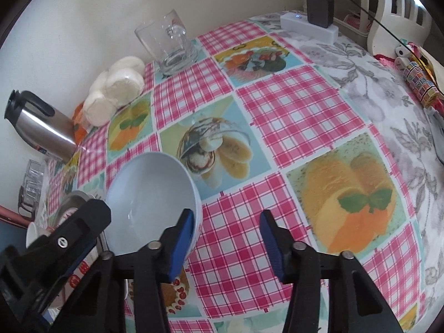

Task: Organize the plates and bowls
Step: 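Grasp the rim of the pale round bowl with the right gripper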

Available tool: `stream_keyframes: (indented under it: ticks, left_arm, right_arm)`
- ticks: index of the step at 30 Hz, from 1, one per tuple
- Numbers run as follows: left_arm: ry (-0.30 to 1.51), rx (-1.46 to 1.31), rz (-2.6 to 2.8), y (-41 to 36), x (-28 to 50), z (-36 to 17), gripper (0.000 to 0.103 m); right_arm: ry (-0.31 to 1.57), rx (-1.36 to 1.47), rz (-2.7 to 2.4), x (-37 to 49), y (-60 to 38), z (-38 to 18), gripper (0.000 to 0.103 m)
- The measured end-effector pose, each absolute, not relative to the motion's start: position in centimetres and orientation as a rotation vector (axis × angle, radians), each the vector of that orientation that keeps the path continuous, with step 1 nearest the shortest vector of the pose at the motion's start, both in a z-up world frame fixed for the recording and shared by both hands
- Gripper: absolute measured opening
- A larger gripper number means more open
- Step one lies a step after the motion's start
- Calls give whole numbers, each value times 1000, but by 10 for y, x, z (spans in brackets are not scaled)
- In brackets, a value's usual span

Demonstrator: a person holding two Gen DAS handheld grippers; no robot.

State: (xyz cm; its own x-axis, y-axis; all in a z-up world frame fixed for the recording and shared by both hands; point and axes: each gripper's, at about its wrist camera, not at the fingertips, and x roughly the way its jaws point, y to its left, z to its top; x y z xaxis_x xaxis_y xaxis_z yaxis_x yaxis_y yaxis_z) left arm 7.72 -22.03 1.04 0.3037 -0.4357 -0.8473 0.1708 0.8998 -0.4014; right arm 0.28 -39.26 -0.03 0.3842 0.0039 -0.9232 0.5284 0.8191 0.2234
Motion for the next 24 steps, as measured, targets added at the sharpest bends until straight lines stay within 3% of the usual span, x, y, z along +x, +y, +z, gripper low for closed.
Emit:
stream_keyframes:
  ticks: [8,15,24]
  left_arm:
    - [1216,-265,-408,-218,80,6,64]
    - [1213,-253,-406,-219,79,7,64]
    - [1215,-228,-410,-224,78,5,64]
  right_arm:
    - [1157,545,-316,9,-381,-9,34]
    - [1135,557,-290,9,-379,-8,11]
    - [1127,558,-305,2,-387,-5,10]
